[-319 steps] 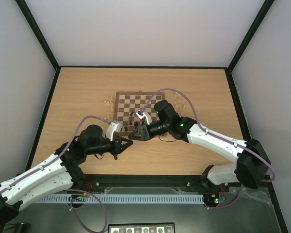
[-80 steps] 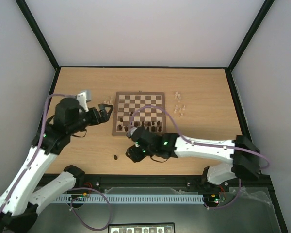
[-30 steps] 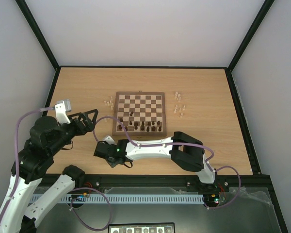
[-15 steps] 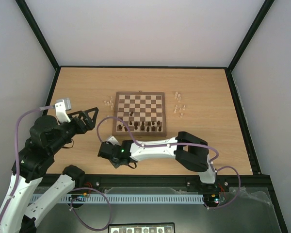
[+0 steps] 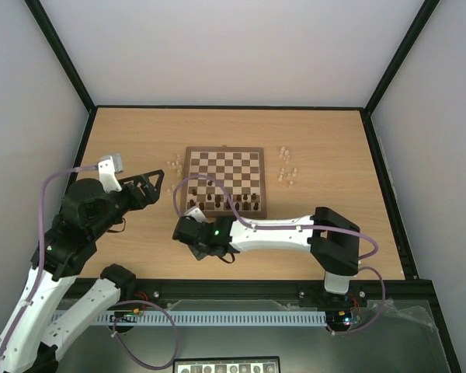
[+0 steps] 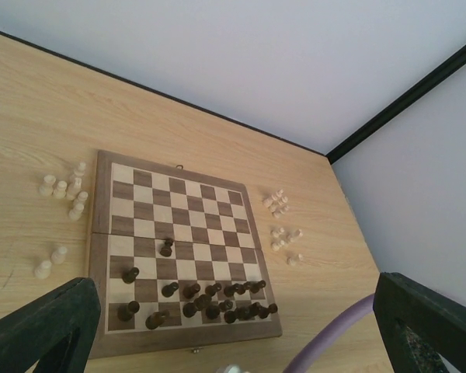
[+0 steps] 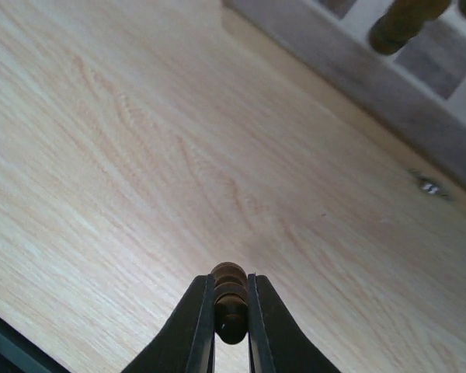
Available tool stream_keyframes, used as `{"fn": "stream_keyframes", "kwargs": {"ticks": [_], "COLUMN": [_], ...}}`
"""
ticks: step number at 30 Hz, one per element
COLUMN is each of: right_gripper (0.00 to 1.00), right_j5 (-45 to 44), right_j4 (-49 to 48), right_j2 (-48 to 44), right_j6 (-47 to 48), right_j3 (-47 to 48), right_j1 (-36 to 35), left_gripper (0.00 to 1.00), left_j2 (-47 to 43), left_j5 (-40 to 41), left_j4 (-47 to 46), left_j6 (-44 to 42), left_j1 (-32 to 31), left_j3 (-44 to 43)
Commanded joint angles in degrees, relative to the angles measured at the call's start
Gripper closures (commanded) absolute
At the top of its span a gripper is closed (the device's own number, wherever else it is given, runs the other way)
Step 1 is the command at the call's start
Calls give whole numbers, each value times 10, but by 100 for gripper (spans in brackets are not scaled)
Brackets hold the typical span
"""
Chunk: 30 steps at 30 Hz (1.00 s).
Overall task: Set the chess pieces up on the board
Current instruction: Pick up the chess piece at the center of the board, then place the chess piece on the chessboard.
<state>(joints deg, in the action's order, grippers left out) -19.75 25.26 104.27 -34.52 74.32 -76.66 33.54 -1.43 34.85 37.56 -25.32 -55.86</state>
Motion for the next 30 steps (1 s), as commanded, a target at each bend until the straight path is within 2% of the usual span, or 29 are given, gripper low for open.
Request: {"fn": "stream_keyframes", "kwargs": {"ticks": [1, 17, 30], "right_gripper": [94, 94, 94], "right_j5": [-16, -8, 13], "right_j4": [15, 15, 2], "right_j2": [-35, -7, 53], "right_j6": [6, 61, 88], "right_j3": [-11, 56, 100], "right_j1": [28, 135, 171], "left_gripper": [1, 1, 1], "left_j2": [5, 21, 32], "left_j5": [6, 9, 11], "left_j4": [-27, -57, -69], "left_j6": [2, -8, -10], "left_j1": [4, 4, 4], "left_j3": [17, 43, 51]}}
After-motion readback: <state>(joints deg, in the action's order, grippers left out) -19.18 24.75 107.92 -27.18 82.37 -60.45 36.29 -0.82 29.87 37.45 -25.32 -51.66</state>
